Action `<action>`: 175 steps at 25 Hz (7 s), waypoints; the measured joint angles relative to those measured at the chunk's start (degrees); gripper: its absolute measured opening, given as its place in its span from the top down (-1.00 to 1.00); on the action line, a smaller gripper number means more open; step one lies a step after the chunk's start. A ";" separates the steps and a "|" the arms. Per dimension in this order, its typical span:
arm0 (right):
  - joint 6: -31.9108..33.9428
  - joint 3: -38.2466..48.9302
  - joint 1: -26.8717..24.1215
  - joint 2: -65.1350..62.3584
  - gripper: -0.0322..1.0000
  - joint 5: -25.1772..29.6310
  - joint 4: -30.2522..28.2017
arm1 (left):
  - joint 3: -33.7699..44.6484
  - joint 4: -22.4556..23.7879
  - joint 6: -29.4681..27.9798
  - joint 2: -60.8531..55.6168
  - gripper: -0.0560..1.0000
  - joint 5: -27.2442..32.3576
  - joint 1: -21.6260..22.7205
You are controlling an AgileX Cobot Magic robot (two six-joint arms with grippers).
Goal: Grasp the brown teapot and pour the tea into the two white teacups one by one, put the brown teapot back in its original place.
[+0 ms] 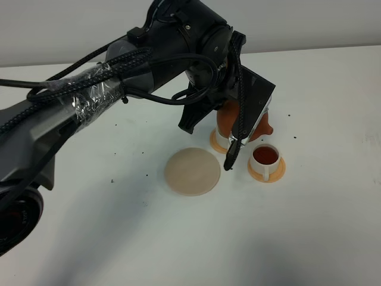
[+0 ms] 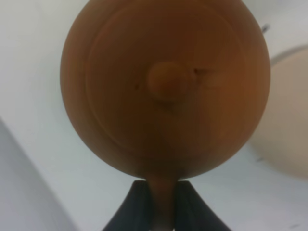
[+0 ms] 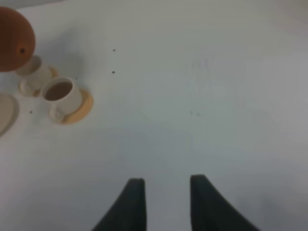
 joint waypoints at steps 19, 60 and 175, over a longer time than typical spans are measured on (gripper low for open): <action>0.00 0.00 0.00 0.00 0.47 0.00 0.05 | 0.74 -16.38 -40.10 -0.43 0.65 12.59 0.00; 0.00 0.00 0.00 0.00 0.47 0.00 0.05 | 7.97 -12.18 -30.45 -5.59 0.65 6.13 12.95; 0.00 0.00 0.00 0.00 0.47 0.00 0.17 | 7.97 19.16 27.48 4.97 0.66 -33.73 7.29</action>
